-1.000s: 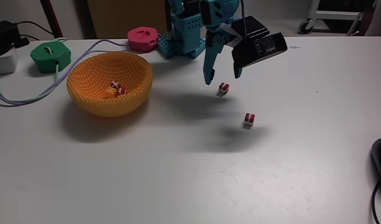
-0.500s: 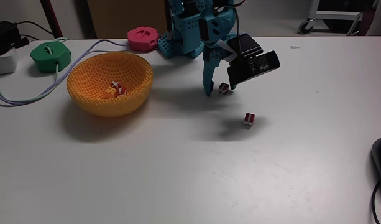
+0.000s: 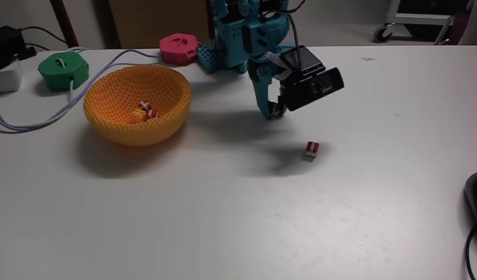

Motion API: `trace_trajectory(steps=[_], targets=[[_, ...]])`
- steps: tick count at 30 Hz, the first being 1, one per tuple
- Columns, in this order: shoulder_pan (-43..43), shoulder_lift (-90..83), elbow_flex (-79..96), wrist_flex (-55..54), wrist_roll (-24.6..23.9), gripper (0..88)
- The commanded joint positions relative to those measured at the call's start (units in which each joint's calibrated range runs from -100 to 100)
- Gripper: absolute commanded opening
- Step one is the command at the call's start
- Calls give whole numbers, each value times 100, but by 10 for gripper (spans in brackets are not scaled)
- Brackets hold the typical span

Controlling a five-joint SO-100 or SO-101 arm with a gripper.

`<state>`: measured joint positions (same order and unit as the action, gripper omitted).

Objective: Place cube pieces into the yellow basket

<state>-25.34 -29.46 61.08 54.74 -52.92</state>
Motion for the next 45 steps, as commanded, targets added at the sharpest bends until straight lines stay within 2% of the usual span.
trace_trajectory(steps=[1,3,6,11,12,13,14,17,22,25,29,32,35,38,40,45], targets=[[1099,-112,-1963,1667,972,0],[1984,-150,-3099,2588,1534,0],[3373,-235,-4168,3309,2188,0],[5367,-377,-3783,3336,2828,3],[5619,-377,-3658,3370,2974,73],[5740,-406,-3638,3475,3175,234],[5758,-434,-3629,3561,3302,349],[5880,-501,-3330,3475,3365,402],[5749,-510,-3359,3501,3365,434],[5125,-501,-3677,3683,2930,418],[3186,-292,-3831,3249,1597,393],[1760,-18,-3253,1954,640,386],[689,229,-2146,-79,-29,391],[-20,513,-1058,-2008,-425,404],[-299,806,-663,-2903,-586,408],[-439,1535,-519,-4006,-581,408]])
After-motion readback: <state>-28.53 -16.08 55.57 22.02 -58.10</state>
